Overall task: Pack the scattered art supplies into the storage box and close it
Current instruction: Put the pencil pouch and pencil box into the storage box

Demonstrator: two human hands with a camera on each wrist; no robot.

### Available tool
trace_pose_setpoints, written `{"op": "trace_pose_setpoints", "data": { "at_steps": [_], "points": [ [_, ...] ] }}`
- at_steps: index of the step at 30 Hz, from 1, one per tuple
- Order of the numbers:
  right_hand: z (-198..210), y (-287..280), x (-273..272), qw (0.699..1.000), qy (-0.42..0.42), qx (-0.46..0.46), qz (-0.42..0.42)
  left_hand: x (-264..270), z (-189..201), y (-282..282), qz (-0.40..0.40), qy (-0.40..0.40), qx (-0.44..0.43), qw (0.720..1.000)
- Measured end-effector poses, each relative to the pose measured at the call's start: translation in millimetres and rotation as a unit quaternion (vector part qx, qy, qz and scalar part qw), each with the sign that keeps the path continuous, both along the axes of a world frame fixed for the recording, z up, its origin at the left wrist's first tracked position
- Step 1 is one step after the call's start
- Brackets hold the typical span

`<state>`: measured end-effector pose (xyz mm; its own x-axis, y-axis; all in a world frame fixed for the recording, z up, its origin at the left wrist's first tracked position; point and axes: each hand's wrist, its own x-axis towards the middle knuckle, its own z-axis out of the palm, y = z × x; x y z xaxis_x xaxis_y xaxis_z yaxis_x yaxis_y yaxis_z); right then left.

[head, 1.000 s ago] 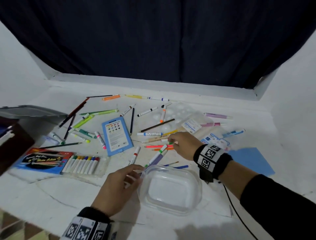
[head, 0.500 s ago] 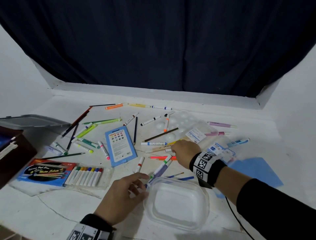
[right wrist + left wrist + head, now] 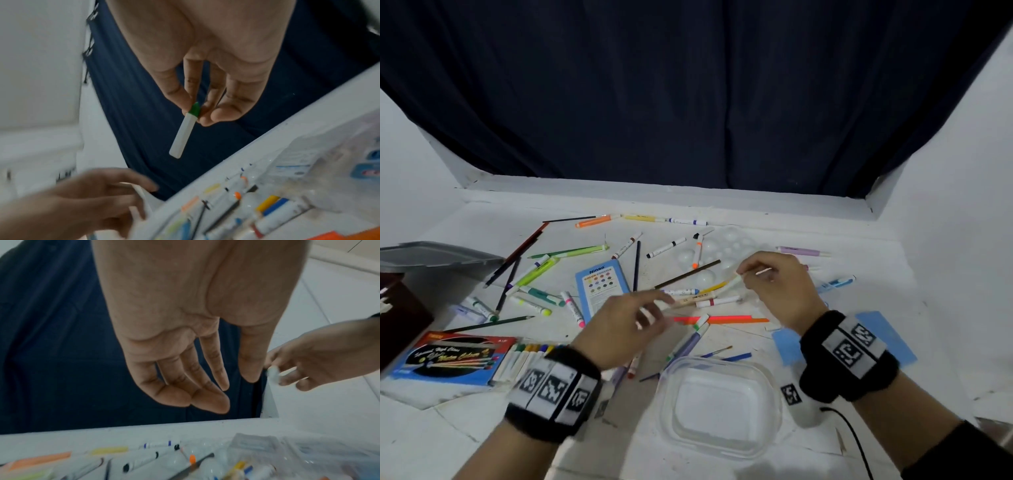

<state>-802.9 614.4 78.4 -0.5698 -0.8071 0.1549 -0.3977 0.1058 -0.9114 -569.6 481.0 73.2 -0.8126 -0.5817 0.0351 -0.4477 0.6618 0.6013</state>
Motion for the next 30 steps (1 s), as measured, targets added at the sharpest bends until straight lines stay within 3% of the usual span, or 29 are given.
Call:
{"op": "trace_pose_setpoints", "data": {
  "at_steps": [6, 10, 15, 21, 24, 30],
  "points": [
    [23, 31, 0, 0.964, -0.246, -0.097, -0.041, -85, 22, -53, 0.013, 0.051, -0.014, 0.999],
    [16, 35, 1, 0.931, -0.338, -0.11, -0.081, -144, -5, -102, 0.025, -0.01, -0.018, 0.999],
    [10, 36, -6, 0.923, -0.35, -0.098, -0.125, -198, -44, -147, 0.01, -0.116, -0.056, 0.992],
    [14, 24, -26, 0.953, -0.264, -0.091, -0.116, -243, -58, -175, -0.023, -0.246, -0.126, 0.961],
    [14, 18, -31, 0.955, -0.254, -0.095, -0.119, -252, -59, -185, -0.005, -0.258, -0.135, 0.957],
    [12, 16, -27, 0.958, -0.251, -0.081, -0.111, -256, -59, -187, 0.075, -0.199, -0.105, 0.971]
  ]
}}
